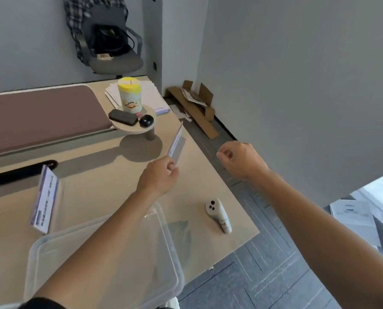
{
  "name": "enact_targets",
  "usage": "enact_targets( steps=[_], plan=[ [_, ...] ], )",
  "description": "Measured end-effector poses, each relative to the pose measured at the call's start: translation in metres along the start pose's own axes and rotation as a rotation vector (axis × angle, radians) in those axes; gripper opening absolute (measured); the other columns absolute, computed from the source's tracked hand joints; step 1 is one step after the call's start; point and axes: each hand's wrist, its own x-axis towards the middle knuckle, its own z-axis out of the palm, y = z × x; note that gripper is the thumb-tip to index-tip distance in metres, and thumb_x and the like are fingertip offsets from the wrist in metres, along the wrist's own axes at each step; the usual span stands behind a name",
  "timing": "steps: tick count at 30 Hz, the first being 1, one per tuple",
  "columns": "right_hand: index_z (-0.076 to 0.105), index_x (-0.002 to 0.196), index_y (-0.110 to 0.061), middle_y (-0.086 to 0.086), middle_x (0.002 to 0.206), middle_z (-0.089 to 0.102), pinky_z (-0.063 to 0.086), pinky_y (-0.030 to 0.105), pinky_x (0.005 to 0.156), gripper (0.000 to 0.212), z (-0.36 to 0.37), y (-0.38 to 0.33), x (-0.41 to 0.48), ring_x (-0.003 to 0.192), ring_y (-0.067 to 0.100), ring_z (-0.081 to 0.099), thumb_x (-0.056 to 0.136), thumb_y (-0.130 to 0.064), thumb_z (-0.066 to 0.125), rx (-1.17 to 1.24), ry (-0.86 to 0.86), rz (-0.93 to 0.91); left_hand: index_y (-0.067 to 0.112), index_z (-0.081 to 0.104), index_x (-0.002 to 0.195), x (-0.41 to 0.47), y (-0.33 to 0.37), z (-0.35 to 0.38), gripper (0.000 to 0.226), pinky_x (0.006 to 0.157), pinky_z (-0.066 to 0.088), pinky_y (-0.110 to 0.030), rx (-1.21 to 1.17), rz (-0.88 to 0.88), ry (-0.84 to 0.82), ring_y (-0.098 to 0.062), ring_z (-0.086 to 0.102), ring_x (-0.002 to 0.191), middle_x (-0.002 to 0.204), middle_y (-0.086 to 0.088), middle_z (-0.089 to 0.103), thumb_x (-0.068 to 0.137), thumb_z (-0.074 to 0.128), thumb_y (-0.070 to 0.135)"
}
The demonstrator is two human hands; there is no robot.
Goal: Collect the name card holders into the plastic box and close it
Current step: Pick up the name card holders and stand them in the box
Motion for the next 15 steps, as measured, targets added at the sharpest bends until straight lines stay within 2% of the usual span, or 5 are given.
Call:
enact_targets(
  steps=[2,6,11,15],
  plan=[
    [0.069,0.108,-0.024,-0.005,0.1,0.067,0.058,0.039,0.078,0.027,0.002,0.005,0.032,0.09,0.016,0.064,0.096,-0.038,0.05,-0.033,-0.05,-0.03,0.022,0.059,0.107,0.019,0.0,0.004,0.023,0.075,0.049,-0.034,0.001,-0.036,0.036,-0.022,0.059,0.092,0.099,0.005,0.062,0.088,0.053,0.033],
    [0.067,0.114,-0.022,-0.002,0.109,0.066,0.057,0.041,0.08,0.03,0.013,0.014,0.099,0.092,0.018,0.064,0.097,-0.04,0.051,-0.083,-0.101,-0.111,0.018,0.049,0.128,0.05,0.0,0.017,0.04,0.085,0.047,-0.038,0.041,-0.111,0.078,-0.026,0.055,0.108,0.12,-0.002,0.056,0.091,0.056,0.032],
    [0.062,0.122,-0.023,0.002,0.126,0.06,0.055,0.045,0.089,0.033,0.05,0.034,0.187,0.106,0.023,0.062,0.096,-0.042,0.054,-0.14,-0.224,-0.247,0.015,0.047,0.128,0.104,-0.011,0.053,0.041,0.088,0.048,-0.043,0.091,-0.259,0.107,-0.028,0.054,0.112,0.125,-0.007,0.054,0.092,0.056,0.032],
    [0.054,0.133,-0.022,0.006,0.135,0.05,0.052,0.045,0.092,0.039,0.085,0.052,0.266,0.119,0.027,0.053,0.097,-0.035,0.056,-0.215,-0.294,-0.395,0.019,0.04,0.139,0.153,-0.025,0.087,0.053,0.094,0.047,-0.043,0.117,-0.408,0.16,-0.026,0.051,0.12,0.136,-0.004,0.048,0.091,0.057,0.033]
  ],
)
